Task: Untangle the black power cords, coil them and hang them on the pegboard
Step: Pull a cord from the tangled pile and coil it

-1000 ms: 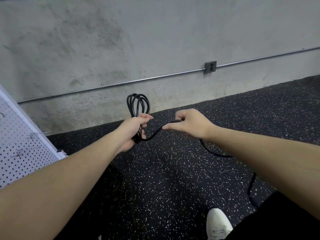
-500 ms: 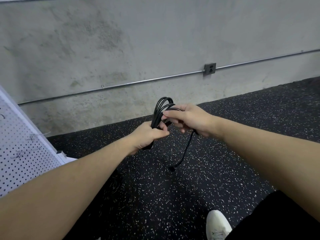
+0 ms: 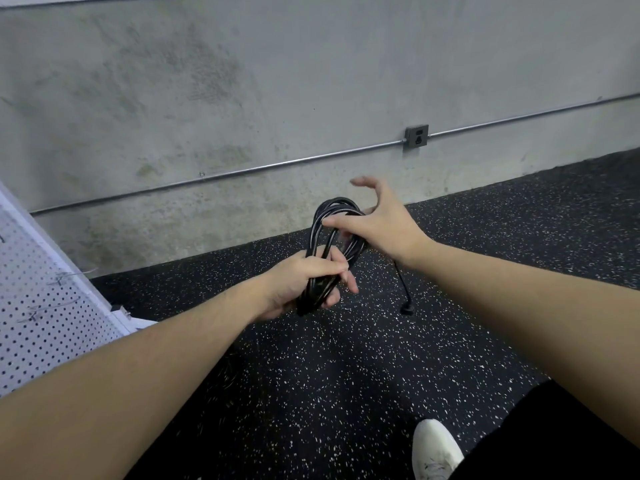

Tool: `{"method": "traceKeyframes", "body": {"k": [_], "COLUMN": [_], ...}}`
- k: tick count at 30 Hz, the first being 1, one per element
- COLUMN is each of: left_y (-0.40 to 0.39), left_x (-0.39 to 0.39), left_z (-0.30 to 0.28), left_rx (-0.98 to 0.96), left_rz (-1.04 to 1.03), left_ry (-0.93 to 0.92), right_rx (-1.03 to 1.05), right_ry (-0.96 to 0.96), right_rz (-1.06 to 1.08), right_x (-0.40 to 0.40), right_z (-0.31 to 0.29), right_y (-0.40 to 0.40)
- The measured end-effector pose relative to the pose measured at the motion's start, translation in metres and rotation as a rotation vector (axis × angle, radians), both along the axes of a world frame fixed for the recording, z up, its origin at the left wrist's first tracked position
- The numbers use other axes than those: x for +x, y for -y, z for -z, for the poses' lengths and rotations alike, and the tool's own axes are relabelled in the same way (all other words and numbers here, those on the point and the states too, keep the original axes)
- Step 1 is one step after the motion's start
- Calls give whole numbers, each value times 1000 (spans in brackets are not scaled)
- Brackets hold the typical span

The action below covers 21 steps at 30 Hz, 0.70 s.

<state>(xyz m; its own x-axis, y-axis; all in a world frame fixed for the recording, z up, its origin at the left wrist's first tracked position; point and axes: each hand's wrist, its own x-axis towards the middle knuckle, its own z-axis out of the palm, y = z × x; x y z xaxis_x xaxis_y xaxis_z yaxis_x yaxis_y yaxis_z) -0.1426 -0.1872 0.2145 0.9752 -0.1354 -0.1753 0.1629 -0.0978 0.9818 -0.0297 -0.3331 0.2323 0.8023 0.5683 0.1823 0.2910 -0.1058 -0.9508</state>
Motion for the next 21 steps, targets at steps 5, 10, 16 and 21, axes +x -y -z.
{"method": "traceKeyframes", "body": {"k": [5,10,16,21], "left_y": [3,-2,-4,-19], "left_x": [-4,0,-2,-9], "left_z": [1,-10,-17,-27], "left_rx": [-113,5,-7,15], "left_rz": [-32,-156,-167,-30], "left_ry": [-117,-178,-187,-104], "right_rx": [37,111,84,85], "right_ry": [-131,-165,-174,-199], "right_rz": [-52,-31,-64,-81], "right_x": [-5,-5,-6,-4], "right_z": [-5,-5,-5,-10], "right_y": [-5,-5,-1,1]}}
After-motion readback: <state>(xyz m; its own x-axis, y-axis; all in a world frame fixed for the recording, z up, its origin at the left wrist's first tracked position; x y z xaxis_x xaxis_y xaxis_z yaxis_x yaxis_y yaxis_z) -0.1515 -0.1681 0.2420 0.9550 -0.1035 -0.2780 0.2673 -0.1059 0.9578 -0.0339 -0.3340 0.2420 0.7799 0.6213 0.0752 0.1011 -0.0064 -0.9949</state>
